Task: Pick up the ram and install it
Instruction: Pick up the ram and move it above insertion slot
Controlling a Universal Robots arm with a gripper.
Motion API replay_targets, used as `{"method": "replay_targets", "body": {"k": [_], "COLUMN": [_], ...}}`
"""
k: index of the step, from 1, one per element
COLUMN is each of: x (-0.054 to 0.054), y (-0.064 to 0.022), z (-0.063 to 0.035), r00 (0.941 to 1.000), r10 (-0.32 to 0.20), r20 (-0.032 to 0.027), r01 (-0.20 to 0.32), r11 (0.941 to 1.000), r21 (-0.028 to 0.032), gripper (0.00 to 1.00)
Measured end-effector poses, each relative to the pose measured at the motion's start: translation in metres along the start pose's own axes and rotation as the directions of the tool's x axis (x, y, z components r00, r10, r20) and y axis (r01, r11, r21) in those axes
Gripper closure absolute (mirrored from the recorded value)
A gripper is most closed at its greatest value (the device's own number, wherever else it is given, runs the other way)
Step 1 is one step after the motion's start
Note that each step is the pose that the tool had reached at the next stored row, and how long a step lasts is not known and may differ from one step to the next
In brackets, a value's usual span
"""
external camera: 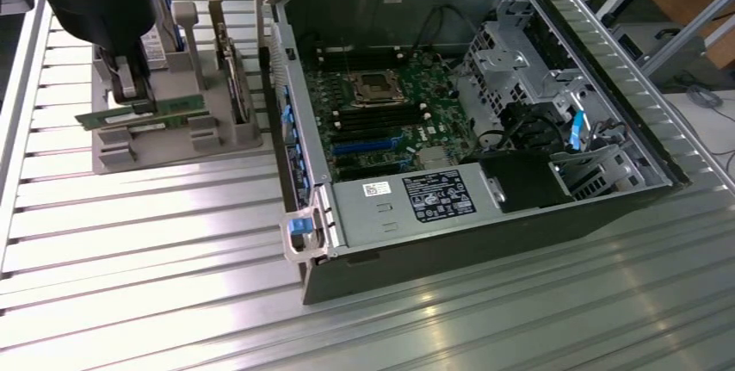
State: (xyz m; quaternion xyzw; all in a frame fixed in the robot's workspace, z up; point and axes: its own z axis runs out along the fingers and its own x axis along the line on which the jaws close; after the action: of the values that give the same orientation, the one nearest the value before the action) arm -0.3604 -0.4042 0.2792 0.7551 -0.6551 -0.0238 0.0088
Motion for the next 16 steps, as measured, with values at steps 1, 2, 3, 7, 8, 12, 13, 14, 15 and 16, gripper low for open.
{"method": "replay_targets", "body": {"k": [1,2,3,7,8,12,13,14,15,16], "x": [0.000,0.000,0.000,0.000,0.000,0.000,0.000,0.000,0.000,0.000], "y": [0.0001,0.0001,0.0001,0.0002,0.0003,0.0004,0.0004,0.0004,0.0005,0.0005], "z": [-0.0009,-0.0017,-0.0024,-0.0055,-0.0063,-0.0085,-0.0089,-0.0095,-0.0104,-0.0112], "r00": [1.0000,1.0000,1.0000,1.0000,1.0000,1.0000,1.0000,1.0000,1.0000,1.0000], "r10": [0.000,0.000,0.000,0.000,0.000,0.000,0.000,0.000,0.000,0.000], "r20": [0.0001,0.0000,0.0000,0.0000,0.0001,0.0001,0.0000,0.0000,0.0000,0.0001], "r01": [0.000,0.000,0.000,0.000,0.000,0.000,0.000,0.000,0.000,0.000], "r11": [1.0000,1.0000,1.0000,1.0000,1.0000,1.0000,1.0000,1.0000,1.0000,1.0000], "r21": [0.0000,0.0000,0.0000,0.0001,0.0002,0.0001,0.0000,0.0000,-0.0001,0.0002], "gripper": [0.87,0.87,0.87,0.87,0.87,0.87,0.87,0.87,0.87,0.87]}}
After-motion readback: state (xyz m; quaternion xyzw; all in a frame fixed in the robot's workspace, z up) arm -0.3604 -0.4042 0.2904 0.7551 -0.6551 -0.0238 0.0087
